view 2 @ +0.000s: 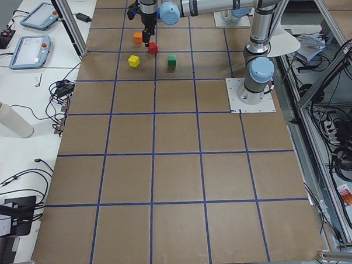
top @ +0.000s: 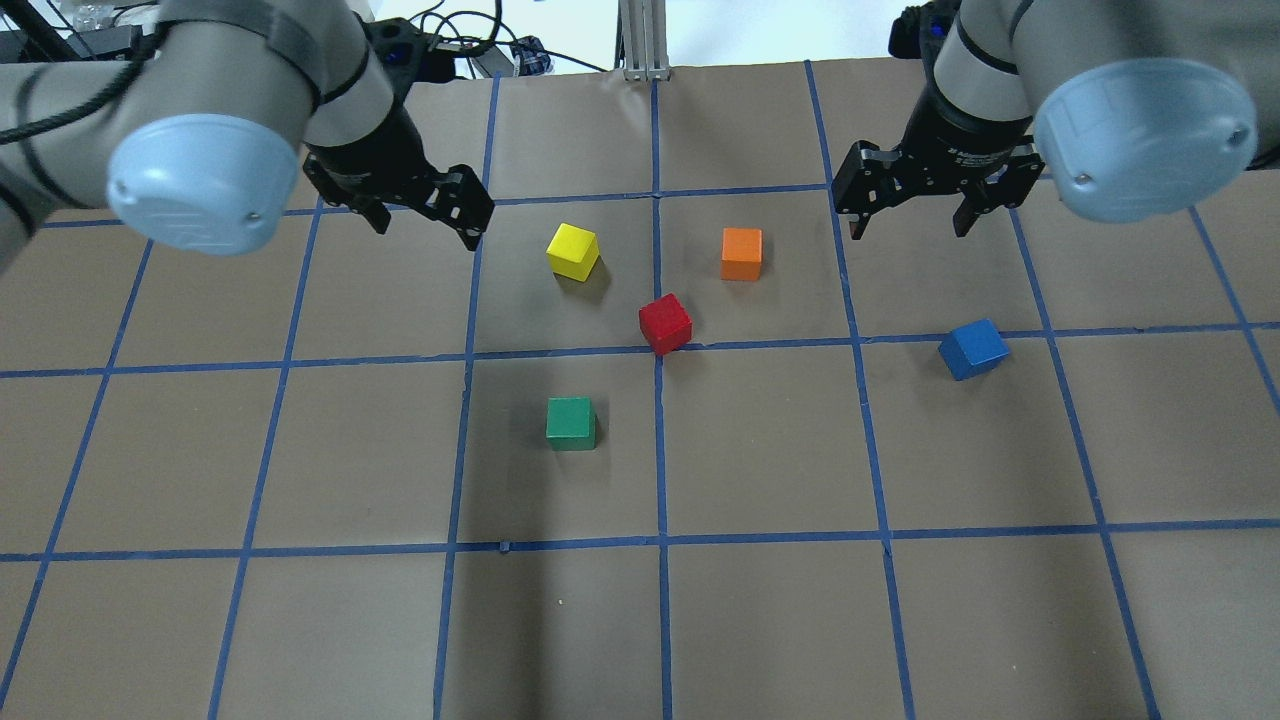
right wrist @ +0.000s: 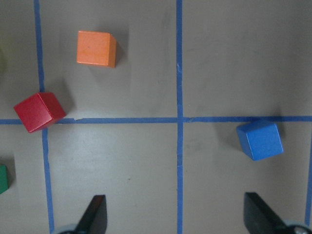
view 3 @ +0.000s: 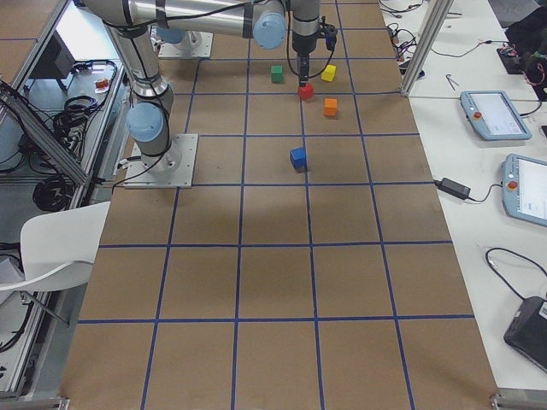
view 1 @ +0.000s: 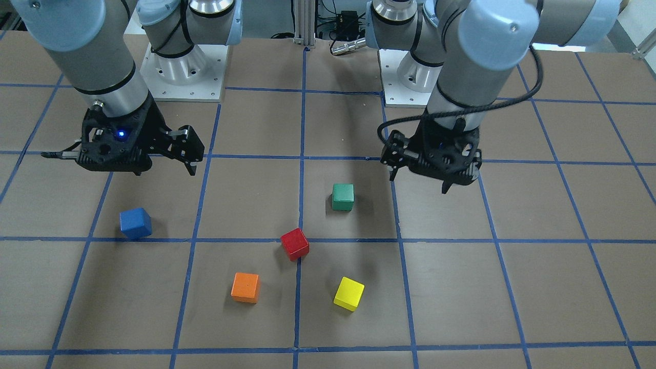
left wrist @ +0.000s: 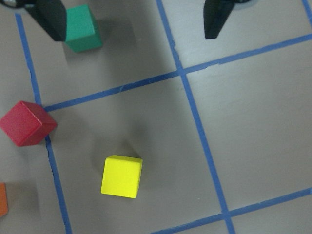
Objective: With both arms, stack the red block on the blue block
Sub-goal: 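Move the right gripper down onto the red cube while the left arm withdraws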
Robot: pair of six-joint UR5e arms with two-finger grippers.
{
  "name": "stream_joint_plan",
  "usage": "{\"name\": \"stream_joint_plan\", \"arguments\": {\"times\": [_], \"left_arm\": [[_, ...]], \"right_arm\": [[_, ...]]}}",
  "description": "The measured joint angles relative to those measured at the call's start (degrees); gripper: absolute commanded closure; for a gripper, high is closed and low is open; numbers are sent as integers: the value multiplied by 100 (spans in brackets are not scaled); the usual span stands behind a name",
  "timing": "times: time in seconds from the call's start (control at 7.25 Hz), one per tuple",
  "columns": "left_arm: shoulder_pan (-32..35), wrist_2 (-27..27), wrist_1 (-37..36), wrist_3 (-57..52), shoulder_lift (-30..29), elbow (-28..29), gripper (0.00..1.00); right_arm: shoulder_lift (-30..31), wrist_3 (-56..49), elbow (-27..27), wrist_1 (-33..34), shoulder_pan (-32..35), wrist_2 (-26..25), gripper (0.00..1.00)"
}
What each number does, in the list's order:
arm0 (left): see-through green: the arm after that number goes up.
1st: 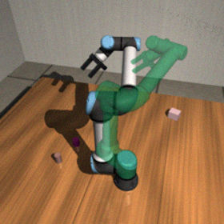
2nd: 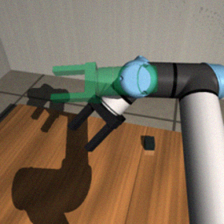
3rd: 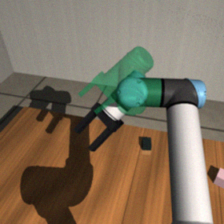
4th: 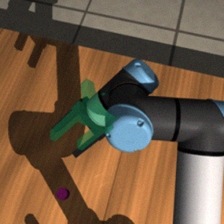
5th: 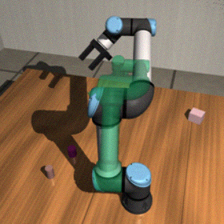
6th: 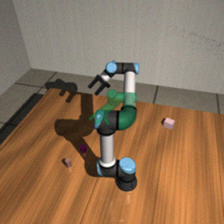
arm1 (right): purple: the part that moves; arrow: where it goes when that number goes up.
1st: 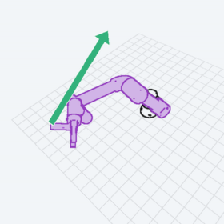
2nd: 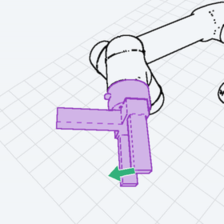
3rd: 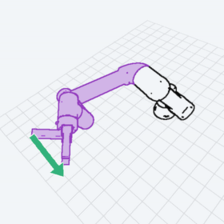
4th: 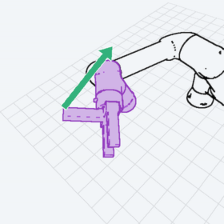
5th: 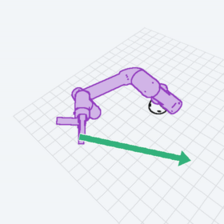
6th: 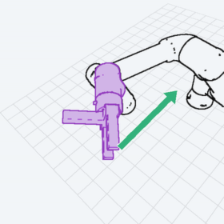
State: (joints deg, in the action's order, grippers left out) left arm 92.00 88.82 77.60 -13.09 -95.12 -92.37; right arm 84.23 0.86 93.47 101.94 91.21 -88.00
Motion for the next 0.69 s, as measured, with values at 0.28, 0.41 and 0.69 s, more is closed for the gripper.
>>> {"name": "stream_joint_plan", "arguments": {"times": [0.28, 0.41, 0.69], "left_arm": [[-249, -4, 377, -153, 553, -3, 0], [-334, -14, 454, -164, 586, 59, 0], [-355, -48, 502, -112, 422, 249, 0]], "right_arm": [[-398, 3, -169, 274, 358, 43, 0], [-600, -13, -289, 332, 569, 57, 0], [-1000, -88, -409, 695, 976, 84, 0]]}}
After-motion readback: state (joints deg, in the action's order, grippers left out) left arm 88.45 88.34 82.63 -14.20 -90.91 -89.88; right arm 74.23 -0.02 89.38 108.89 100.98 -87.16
